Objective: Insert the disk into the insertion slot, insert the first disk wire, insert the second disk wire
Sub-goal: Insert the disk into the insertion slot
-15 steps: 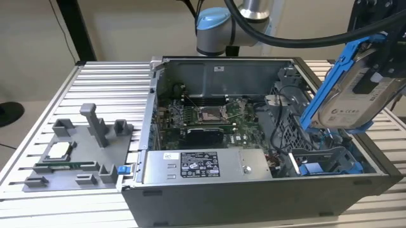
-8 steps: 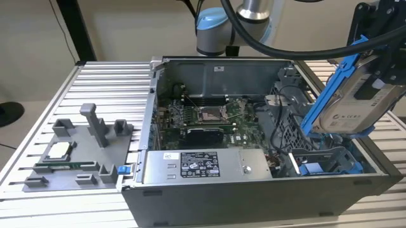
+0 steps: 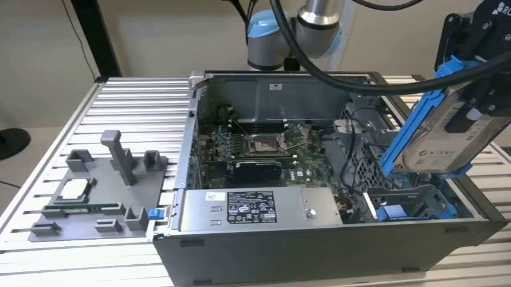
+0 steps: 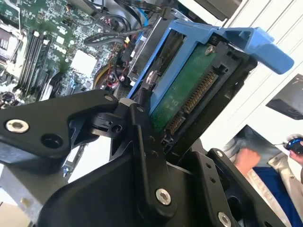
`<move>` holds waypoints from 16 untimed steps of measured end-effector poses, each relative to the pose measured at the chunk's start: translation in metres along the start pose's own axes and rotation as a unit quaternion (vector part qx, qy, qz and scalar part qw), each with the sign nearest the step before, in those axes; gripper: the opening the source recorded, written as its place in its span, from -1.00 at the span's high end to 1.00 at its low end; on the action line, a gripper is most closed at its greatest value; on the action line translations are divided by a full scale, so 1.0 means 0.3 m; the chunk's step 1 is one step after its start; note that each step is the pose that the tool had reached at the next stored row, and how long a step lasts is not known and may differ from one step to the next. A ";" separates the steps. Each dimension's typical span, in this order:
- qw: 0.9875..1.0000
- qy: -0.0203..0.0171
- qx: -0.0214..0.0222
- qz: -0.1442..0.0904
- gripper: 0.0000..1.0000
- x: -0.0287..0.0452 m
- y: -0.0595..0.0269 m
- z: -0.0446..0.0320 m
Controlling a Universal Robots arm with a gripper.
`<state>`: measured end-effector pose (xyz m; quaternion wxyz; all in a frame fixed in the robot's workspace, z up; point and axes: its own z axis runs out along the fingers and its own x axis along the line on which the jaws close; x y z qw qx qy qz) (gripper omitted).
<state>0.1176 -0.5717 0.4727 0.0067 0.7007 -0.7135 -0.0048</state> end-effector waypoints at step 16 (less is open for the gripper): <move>1.000 0.000 0.001 0.000 1.00 0.009 -0.001 0.053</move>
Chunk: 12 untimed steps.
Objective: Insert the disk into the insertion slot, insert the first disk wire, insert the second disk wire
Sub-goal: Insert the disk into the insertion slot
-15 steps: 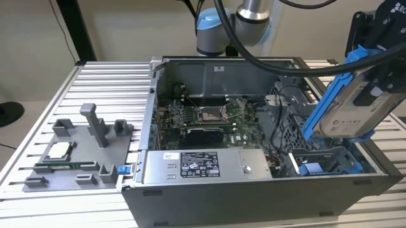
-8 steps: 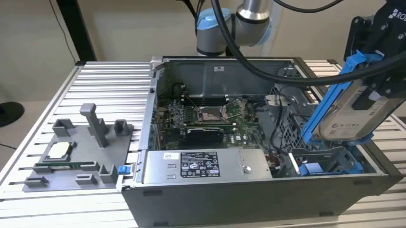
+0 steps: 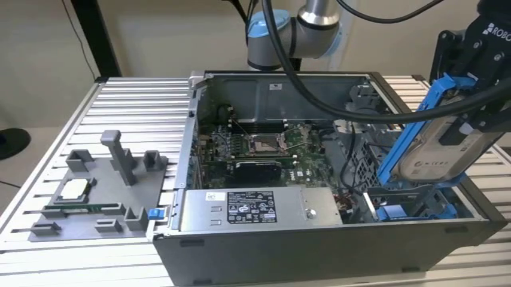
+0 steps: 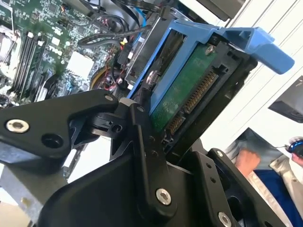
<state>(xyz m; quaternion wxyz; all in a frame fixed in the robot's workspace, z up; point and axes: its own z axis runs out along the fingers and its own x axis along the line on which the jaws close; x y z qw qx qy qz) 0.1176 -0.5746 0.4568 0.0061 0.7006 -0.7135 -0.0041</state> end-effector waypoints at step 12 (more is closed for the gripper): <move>1.000 0.000 0.000 0.000 1.00 0.001 -0.006 0.044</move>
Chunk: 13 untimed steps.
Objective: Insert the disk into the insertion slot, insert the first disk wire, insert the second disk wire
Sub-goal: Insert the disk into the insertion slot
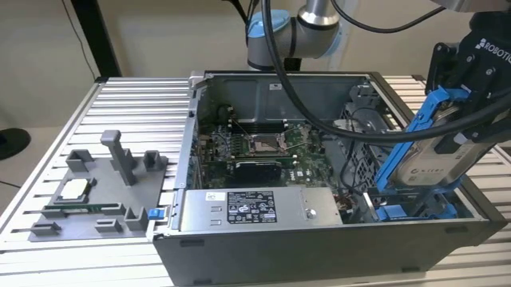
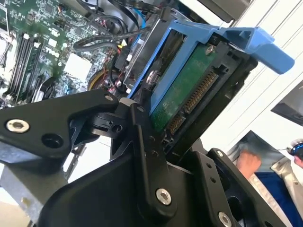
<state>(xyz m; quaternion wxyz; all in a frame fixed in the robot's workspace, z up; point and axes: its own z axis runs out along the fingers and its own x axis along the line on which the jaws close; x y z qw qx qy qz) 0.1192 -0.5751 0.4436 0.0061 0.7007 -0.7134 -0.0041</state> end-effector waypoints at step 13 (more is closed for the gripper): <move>1.000 0.000 0.000 0.000 1.00 0.000 -0.004 0.017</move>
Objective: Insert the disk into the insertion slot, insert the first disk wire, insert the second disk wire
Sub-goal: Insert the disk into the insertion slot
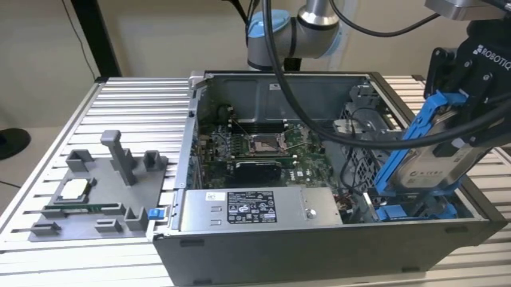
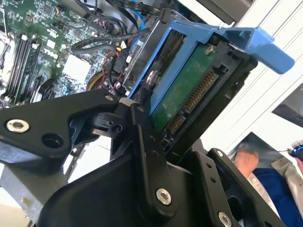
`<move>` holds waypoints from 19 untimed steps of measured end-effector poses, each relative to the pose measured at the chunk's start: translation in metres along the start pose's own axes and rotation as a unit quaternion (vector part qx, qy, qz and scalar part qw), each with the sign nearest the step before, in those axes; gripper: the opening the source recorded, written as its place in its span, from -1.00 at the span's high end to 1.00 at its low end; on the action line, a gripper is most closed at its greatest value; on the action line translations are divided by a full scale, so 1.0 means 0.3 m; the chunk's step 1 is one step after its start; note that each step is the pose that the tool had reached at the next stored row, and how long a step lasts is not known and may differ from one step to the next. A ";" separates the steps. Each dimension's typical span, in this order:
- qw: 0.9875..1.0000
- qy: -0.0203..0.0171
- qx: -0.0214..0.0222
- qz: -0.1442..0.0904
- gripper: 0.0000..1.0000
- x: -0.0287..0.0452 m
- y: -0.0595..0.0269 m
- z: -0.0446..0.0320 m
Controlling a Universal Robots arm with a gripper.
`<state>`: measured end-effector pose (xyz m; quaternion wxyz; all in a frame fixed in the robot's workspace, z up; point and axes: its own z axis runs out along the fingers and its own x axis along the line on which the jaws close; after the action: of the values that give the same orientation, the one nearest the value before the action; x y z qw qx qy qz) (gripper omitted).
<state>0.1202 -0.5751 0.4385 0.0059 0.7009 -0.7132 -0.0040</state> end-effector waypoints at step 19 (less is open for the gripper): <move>1.000 0.000 0.000 0.000 1.00 -0.002 -0.007 0.051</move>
<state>0.1221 -0.5747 0.4233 0.0059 0.7009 -0.7132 -0.0040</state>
